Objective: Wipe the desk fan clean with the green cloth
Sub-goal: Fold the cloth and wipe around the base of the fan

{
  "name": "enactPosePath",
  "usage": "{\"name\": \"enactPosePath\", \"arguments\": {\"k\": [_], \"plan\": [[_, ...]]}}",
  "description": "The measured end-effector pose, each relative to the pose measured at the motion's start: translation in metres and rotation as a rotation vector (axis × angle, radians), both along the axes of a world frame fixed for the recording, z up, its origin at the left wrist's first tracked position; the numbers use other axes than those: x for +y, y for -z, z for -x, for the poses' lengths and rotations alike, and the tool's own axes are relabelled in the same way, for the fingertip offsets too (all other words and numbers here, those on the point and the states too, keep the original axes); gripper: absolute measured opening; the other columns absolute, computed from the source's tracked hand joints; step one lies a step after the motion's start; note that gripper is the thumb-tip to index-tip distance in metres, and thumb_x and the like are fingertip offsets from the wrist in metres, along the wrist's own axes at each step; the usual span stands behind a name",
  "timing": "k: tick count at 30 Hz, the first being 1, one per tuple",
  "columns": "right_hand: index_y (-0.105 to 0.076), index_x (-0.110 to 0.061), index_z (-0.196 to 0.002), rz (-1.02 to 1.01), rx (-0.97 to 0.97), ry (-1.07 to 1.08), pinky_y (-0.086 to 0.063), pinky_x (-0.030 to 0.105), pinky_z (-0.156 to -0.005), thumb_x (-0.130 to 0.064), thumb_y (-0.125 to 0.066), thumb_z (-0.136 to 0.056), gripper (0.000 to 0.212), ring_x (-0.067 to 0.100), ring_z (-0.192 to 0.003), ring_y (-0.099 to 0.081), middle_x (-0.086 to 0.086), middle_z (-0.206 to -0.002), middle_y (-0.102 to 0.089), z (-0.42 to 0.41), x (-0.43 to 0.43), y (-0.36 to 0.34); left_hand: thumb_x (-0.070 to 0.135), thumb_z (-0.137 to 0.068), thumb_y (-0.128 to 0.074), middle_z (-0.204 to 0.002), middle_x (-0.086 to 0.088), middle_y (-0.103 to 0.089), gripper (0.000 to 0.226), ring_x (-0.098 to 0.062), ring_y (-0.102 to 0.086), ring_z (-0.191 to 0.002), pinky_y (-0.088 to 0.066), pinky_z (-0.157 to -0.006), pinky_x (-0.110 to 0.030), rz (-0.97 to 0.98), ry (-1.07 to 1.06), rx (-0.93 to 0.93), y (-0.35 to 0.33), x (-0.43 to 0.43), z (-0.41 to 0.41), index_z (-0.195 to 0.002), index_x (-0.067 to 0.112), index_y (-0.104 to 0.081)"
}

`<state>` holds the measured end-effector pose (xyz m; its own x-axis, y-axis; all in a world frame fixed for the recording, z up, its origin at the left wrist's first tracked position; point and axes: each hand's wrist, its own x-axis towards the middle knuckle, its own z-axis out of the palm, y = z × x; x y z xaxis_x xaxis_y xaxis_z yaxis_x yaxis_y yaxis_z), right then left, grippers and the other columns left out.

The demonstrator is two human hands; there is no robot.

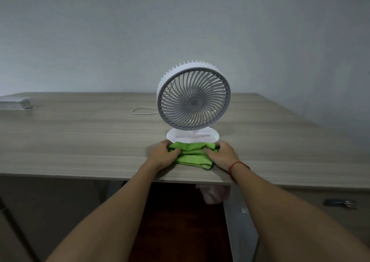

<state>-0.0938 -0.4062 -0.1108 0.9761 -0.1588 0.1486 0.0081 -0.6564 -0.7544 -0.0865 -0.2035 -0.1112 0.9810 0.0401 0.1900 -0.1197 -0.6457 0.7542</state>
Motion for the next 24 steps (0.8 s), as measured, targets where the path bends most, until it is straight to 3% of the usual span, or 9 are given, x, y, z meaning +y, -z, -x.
{"name": "enactPosePath", "arguments": {"k": [2, 7, 11, 13, 15, 18, 20, 24], "plan": [[-0.06, -0.016, -0.088, -0.133, -0.068, -0.005, -0.047, 0.033, -0.082, -0.033, -0.067, -0.081, 0.02, 0.025, -0.09, -0.059, 0.005, -0.091, -0.063, 0.001, 0.003, -0.001, 0.017, -0.085, -0.065, -0.066, -0.002, -0.054, 0.011, -0.021, -0.052, -0.068, -0.039, -0.059, -0.028, 0.165, -0.025, -0.073, -0.001, -0.003, 0.005, -0.09, 0.007, -0.064], [-0.064, -0.007, -0.104, -0.428, -0.153, 0.085, -0.041, 0.025, -0.074, -0.024, -0.062, -0.083, 0.028, 0.024, -0.095, -0.062, 0.009, -0.104, -0.067, -0.013, 0.006, -0.012, 0.027, -0.086, -0.068, -0.072, -0.008, -0.062, 0.021, -0.019, -0.058, -0.063, -0.043, -0.053, -0.026, 0.406, -0.044, -0.001, -0.013, -0.017, 0.001, -0.096, 0.008, -0.064], [-0.066, -0.009, -0.106, -0.251, -0.148, 0.164, -0.045, 0.029, -0.081, -0.024, -0.06, -0.083, 0.028, 0.034, -0.104, -0.063, 0.017, -0.111, -0.068, -0.032, -0.004, -0.022, 0.022, -0.084, -0.072, -0.061, -0.008, -0.061, 0.023, -0.009, -0.052, -0.032, -0.04, -0.036, -0.017, 0.376, 0.05, 0.157, -0.016, -0.027, -0.01, -0.092, 0.009, -0.055], [-0.061, -0.01, -0.114, -0.081, -0.126, 0.226, -0.047, 0.036, -0.089, -0.024, -0.057, -0.086, 0.032, 0.038, -0.111, -0.06, 0.019, -0.121, -0.063, -0.037, -0.006, -0.023, 0.031, -0.079, -0.075, -0.068, -0.011, -0.066, 0.032, -0.017, -0.062, -0.047, -0.046, -0.049, -0.021, 0.206, -0.051, 0.074, -0.009, -0.025, -0.018, -0.094, 0.006, -0.062], [-0.053, -0.01, -0.121, 0.126, -0.103, 0.271, -0.043, 0.041, -0.098, -0.022, -0.055, -0.087, 0.036, 0.037, -0.118, -0.054, 0.017, -0.129, -0.054, -0.039, -0.004, -0.018, 0.041, -0.08, -0.07, -0.089, -0.012, -0.071, 0.036, -0.026, -0.068, -0.08, -0.047, -0.069, -0.027, 0.092, -0.228, -0.078, -0.001, -0.018, -0.023, -0.096, 0.009, -0.067], [-0.052, -0.01, -0.124, 0.373, -0.231, 0.306, -0.035, 0.042, -0.103, -0.032, -0.054, -0.087, 0.042, 0.033, -0.122, -0.048, 0.013, -0.129, -0.052, -0.035, 0.003, -0.006, 0.045, -0.09, -0.051, -0.119, -0.016, -0.064, 0.047, -0.034, -0.058, -0.114, -0.045, -0.095, -0.039, -0.082, -0.341, -0.166, 0.008, -0.009, -0.029, -0.121, 0.01, -0.057], [-0.053, -0.011, -0.127, 0.389, -0.329, 0.149, -0.031, 0.04, -0.108, -0.046, -0.054, -0.086, 0.054, 0.029, -0.128, -0.046, 0.01, -0.135, -0.052, -0.034, 0.006, 0.002, 0.05, -0.096, -0.037, -0.136, -0.019, -0.053, 0.061, -0.035, -0.049, -0.127, -0.037, -0.105, -0.044, -0.21, -0.3, -0.053, 0.011, -0.007, -0.038, -0.137, 0.006, -0.042], [-0.034, -0.016, -0.146, 0.503, -0.162, -0.254, -0.016, 0.037, -0.122, -0.063, -0.046, -0.085, 0.078, 0.02, -0.148, -0.021, 0.004, -0.158, -0.029, -0.038, 0.009, 0.01, 0.049, -0.099, -0.017, -0.151, -0.011, -0.04, 0.062, -0.026, -0.036, -0.141, -0.02, -0.115, -0.048, -0.481, -0.146, 0.084, 0.015, -0.007, -0.047, -0.142, 0.009, -0.035]]}}
